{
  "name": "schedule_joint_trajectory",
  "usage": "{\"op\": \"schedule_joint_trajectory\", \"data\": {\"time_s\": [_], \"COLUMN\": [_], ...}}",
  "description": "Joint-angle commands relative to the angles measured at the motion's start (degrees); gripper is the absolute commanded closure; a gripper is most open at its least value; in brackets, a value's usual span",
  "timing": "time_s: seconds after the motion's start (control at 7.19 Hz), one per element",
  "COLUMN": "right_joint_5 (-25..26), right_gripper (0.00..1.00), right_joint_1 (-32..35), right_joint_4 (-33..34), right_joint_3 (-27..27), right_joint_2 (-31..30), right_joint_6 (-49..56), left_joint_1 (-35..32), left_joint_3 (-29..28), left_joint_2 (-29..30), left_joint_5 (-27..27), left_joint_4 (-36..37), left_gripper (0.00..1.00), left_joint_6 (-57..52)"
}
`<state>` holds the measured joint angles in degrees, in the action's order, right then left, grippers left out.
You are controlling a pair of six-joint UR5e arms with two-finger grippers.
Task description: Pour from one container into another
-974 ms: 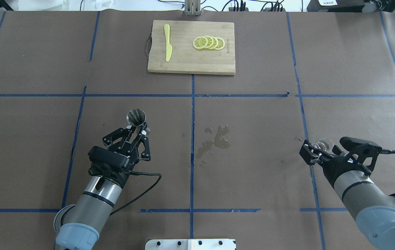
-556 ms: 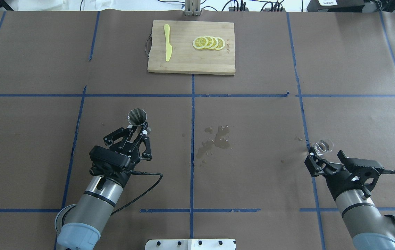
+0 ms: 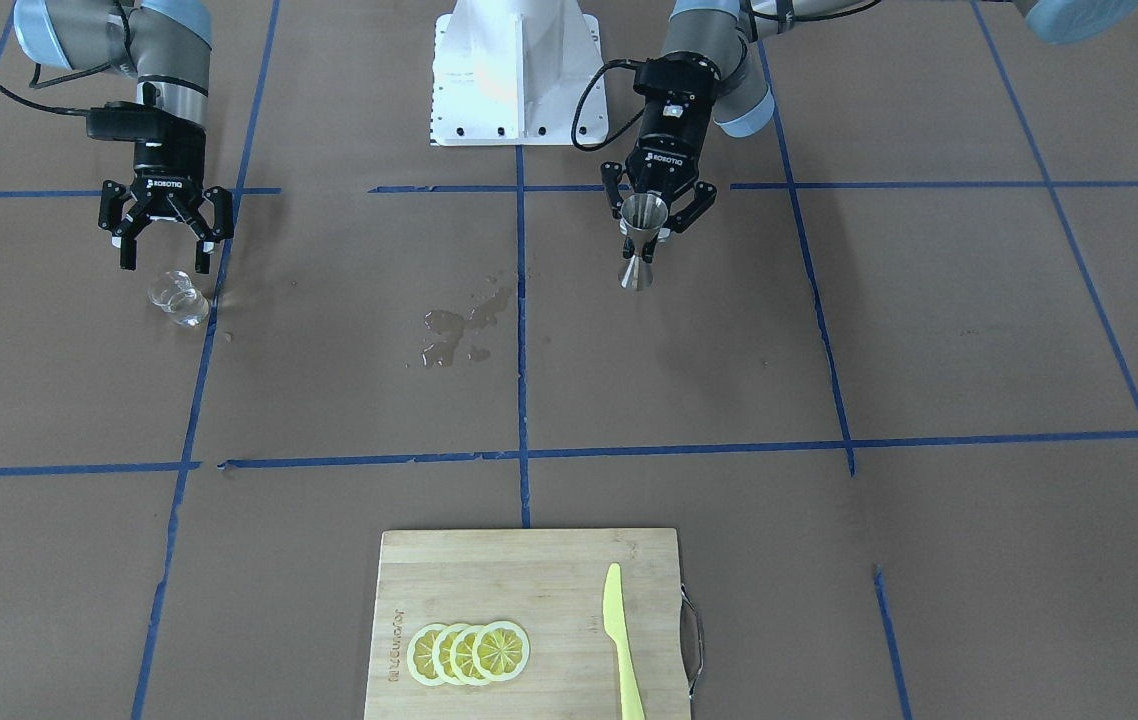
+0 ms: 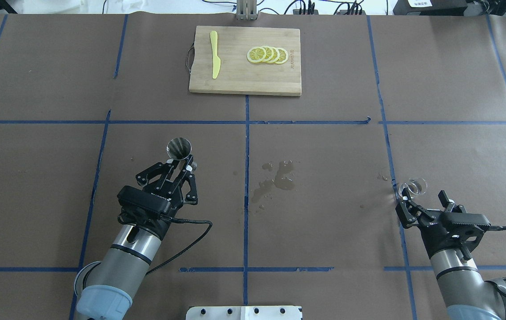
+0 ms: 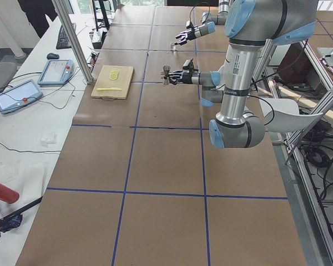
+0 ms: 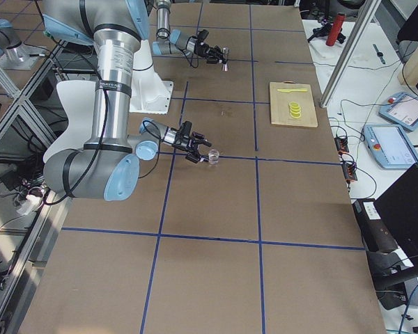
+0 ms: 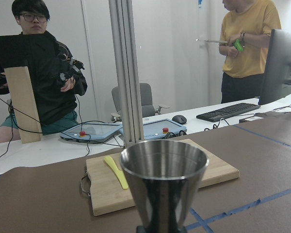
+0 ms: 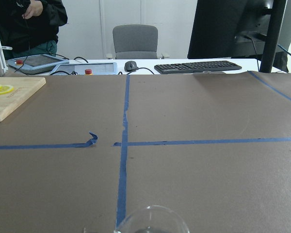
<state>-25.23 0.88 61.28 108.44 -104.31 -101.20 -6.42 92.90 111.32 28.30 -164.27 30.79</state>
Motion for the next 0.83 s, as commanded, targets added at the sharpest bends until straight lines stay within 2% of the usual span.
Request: {"op": "schedule_joint_trajectory", "data": {"time_s": [0.0,0.7], "right_joint_5": [2.38,3.96], "right_gripper": [0.06,0.06], "right_joint_1": [-0.18,-0.18], "right_joint_4": [0.07,-0.02], "right_joint_3": [-1.74,-6.92], "right_joint_2": [2.17,4.55], "right_joint_6": [-0.66,-0.75], "left_joint_1": [0.00,0.00], "left_joint_3": [0.00,0.09], "left_joint_2": [0.12,0.30], "left_joint_5": [0.00,0.00], "left_joint_4": [0.00,0.00], "left_gripper": [1.00,1.00], "left_joint_6": [-0.03,-0.03]}}
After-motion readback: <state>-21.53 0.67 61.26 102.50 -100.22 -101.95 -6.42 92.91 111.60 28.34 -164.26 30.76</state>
